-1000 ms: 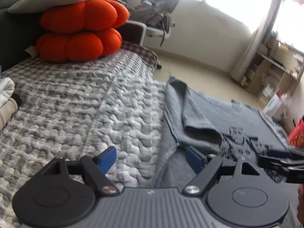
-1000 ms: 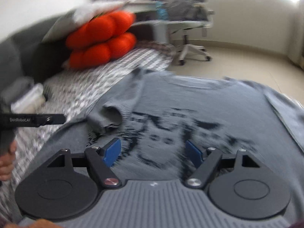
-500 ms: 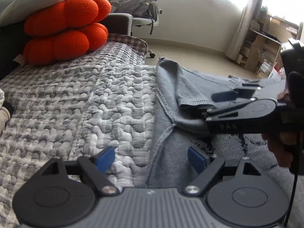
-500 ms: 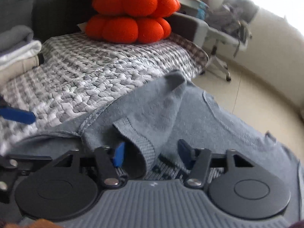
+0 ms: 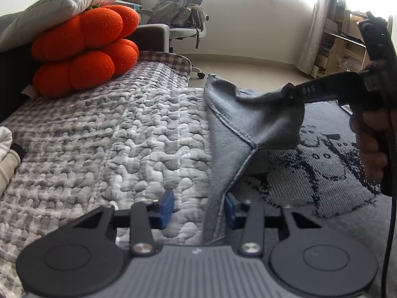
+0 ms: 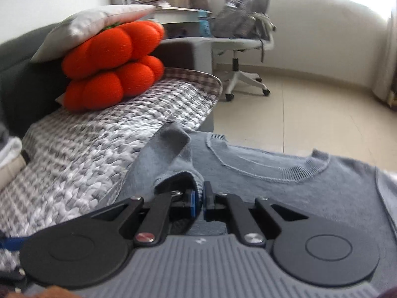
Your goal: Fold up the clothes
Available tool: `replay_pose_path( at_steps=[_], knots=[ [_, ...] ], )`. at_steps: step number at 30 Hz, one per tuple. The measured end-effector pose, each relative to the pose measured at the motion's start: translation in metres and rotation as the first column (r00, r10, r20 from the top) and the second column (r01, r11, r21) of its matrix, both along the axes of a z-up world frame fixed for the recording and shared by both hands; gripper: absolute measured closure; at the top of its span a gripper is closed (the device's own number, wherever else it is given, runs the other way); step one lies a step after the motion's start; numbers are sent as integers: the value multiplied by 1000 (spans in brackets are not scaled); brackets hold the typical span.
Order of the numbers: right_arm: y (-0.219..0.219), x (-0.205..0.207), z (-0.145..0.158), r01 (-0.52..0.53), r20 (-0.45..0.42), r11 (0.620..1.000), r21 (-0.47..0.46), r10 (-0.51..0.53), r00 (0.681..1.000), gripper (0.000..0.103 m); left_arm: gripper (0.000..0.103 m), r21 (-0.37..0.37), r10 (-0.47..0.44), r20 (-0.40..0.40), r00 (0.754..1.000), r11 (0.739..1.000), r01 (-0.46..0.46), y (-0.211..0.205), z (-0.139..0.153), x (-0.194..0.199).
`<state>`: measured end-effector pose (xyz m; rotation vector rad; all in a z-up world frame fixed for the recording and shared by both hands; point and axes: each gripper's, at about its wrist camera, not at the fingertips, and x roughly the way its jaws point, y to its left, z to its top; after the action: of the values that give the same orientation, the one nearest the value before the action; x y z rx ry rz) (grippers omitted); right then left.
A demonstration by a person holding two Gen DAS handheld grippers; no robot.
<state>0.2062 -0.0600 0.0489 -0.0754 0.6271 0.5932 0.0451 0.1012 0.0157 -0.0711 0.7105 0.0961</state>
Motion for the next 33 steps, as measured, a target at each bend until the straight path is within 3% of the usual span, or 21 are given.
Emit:
replay_pose_path(
  at_steps=[11, 15, 22, 27, 33],
  knots=[
    [-32, 33, 4, 131, -137, 970, 205, -105, 985, 101, 56, -73, -103, -20, 994, 992, 101, -26, 1, 1],
    [-30, 36, -4, 136, -154, 977, 162, -112, 982, 101, 55, -67, -123, -20, 992, 990, 121, -32, 2, 1],
    [-38, 50, -10, 173, -179, 970, 168, -142, 973, 101, 45, -124, -196, -27, 980, 974, 191, -35, 0, -6],
    [-39, 70, 0, 183, -183, 965, 189, -149, 972, 101, 40, -221, -259, -20, 966, 943, 249, -39, 1, -4],
    [-43, 85, -12, 215, -228, 962, 167, -174, 958, 101, 33, -271, -309, -8, 951, 916, 295, -40, -3, -8]
  ],
)
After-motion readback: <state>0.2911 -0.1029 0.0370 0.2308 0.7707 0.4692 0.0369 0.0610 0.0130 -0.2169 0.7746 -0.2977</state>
